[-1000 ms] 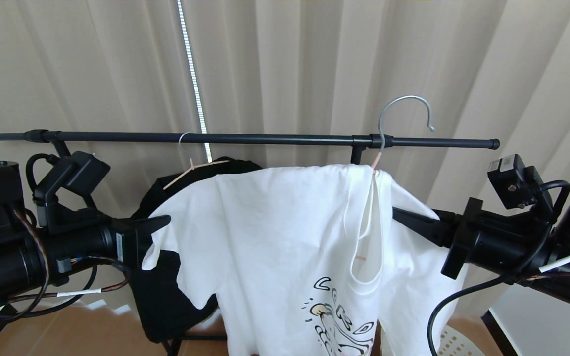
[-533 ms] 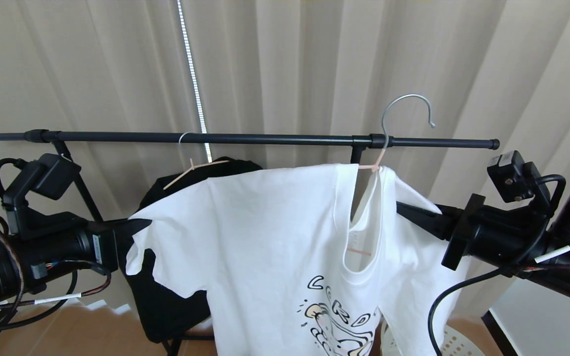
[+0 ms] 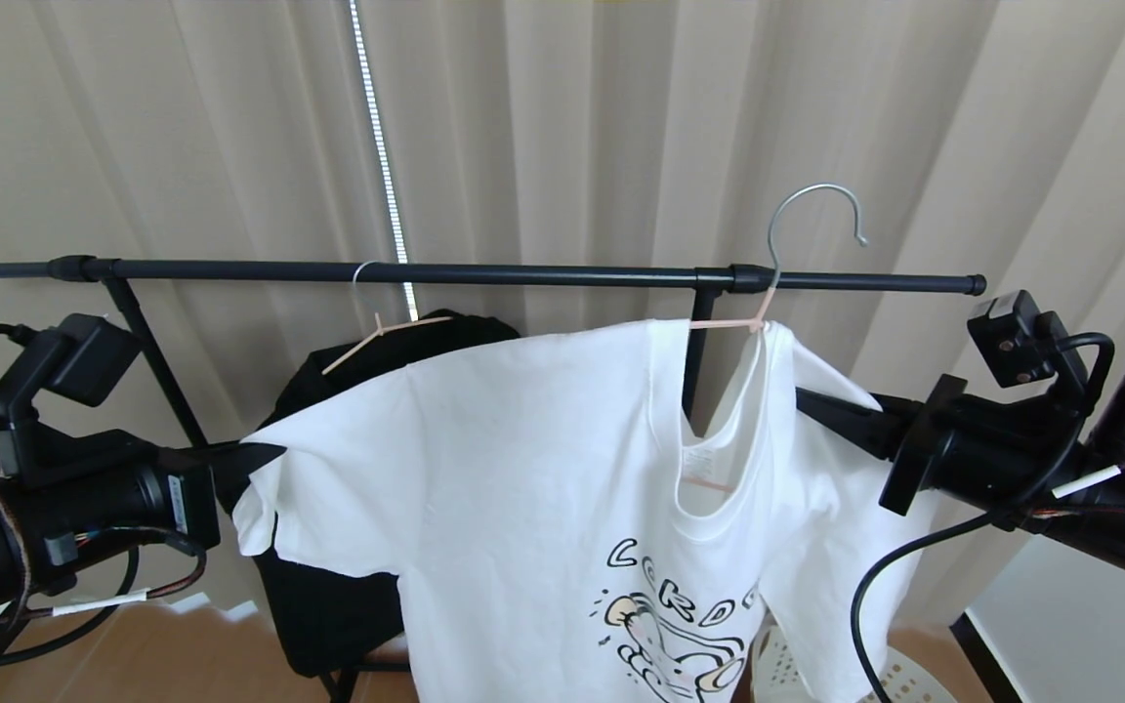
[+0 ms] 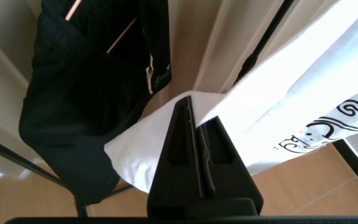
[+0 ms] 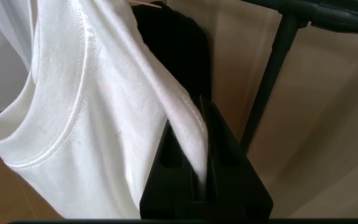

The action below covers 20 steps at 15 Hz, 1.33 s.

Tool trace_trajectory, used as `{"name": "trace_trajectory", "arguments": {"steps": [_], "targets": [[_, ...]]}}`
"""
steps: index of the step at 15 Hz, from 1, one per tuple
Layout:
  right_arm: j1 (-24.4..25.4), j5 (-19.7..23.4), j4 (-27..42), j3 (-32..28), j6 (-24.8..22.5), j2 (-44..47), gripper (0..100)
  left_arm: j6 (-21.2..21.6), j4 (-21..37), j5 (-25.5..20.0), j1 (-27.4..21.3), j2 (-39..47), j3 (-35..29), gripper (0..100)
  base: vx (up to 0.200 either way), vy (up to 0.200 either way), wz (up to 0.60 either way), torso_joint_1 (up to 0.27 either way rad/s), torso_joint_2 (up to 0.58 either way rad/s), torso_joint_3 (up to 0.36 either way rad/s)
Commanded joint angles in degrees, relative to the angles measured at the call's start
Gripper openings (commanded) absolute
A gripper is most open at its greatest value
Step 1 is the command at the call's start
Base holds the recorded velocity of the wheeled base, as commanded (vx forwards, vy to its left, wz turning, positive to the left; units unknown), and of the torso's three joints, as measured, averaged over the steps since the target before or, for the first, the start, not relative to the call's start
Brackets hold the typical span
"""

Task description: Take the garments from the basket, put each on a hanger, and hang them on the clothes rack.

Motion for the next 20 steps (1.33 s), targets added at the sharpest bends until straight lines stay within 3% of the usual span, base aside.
{"name": "trace_trajectory", "arguments": {"steps": [1,20], "targets": [[-0.5,0.0,0.1,-0.4,0.0,0.4,0,0.0,-0.1,0.0,0.0,0.0,0.1,0,0.0,0.0,0.0,0.0,0.0,0.0],[-2.1,1.3,0.1,-0.9,0.3,0.6,0,0.0,0.1,-0.3,2.2,-1.9,2.5,0,0.0,0.0,0.0,0.0,0.0,0.0]]}}
